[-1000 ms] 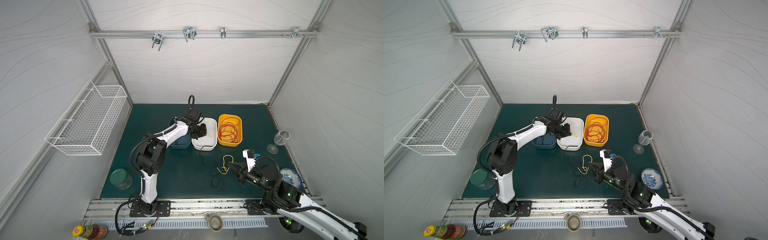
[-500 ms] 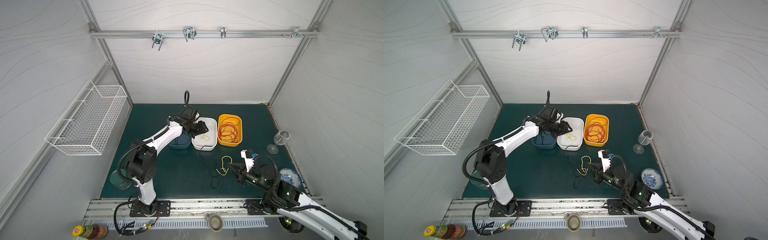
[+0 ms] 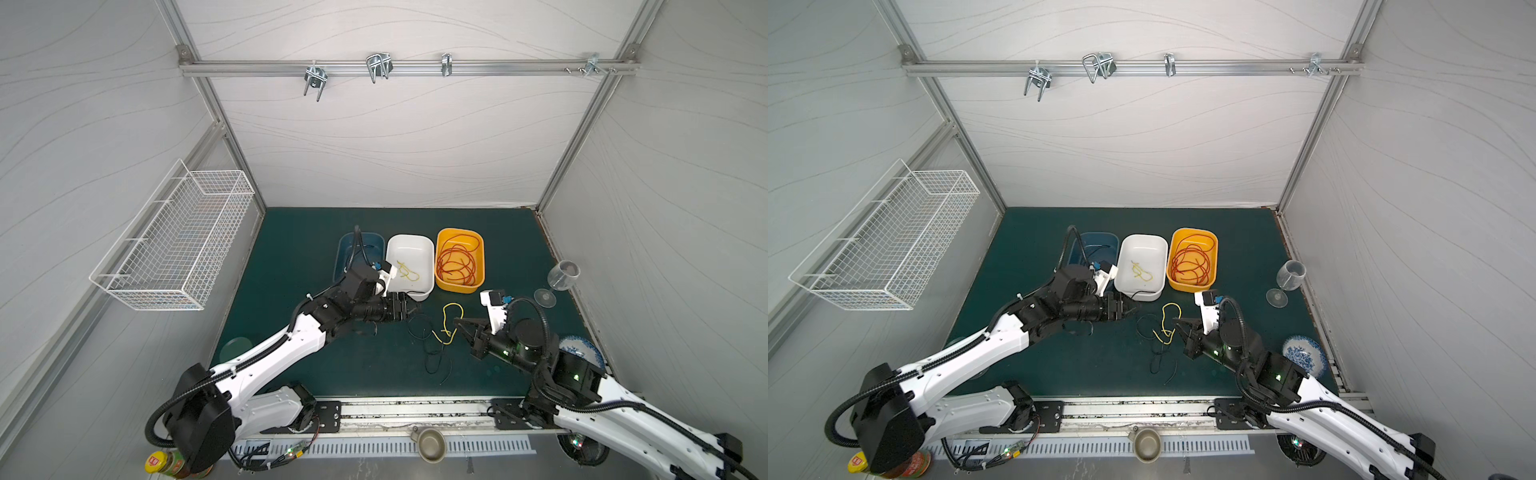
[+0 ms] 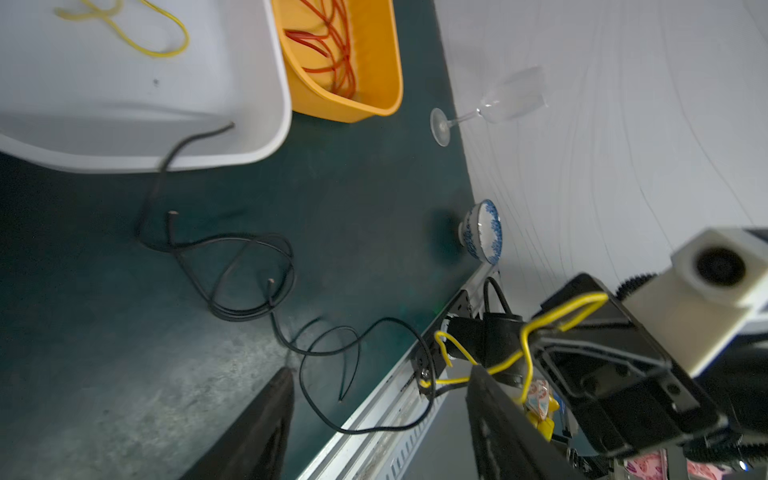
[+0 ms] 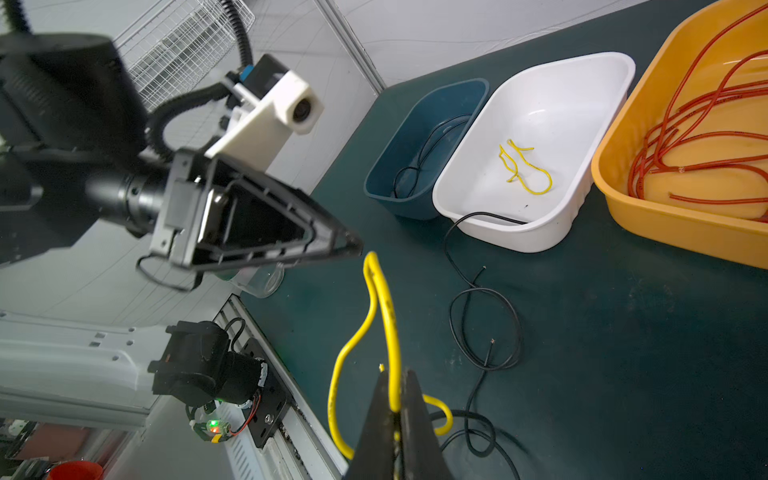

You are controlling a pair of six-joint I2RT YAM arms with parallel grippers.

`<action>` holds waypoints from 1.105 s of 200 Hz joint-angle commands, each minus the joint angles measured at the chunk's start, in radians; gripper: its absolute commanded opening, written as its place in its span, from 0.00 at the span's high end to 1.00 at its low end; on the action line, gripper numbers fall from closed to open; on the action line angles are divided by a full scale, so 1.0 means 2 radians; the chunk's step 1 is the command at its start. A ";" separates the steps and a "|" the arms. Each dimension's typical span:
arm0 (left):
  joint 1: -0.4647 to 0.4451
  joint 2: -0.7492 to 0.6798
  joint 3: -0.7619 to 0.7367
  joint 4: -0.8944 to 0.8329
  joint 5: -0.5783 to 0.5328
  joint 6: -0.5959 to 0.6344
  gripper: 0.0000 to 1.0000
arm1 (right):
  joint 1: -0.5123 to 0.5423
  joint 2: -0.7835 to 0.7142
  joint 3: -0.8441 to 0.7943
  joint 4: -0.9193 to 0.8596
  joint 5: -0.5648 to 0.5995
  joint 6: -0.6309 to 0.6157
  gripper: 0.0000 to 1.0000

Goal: Untangle the cables

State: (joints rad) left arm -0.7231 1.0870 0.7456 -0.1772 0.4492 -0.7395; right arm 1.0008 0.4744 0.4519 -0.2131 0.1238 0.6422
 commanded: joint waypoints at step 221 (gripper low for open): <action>-0.177 0.063 -0.042 0.139 -0.093 0.037 0.62 | 0.001 0.092 0.086 -0.024 -0.015 0.032 1.00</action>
State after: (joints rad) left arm -1.0702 1.1999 0.6098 0.0952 0.2802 -0.6872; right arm 1.0008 0.6655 0.6048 -0.2642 0.0994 0.6910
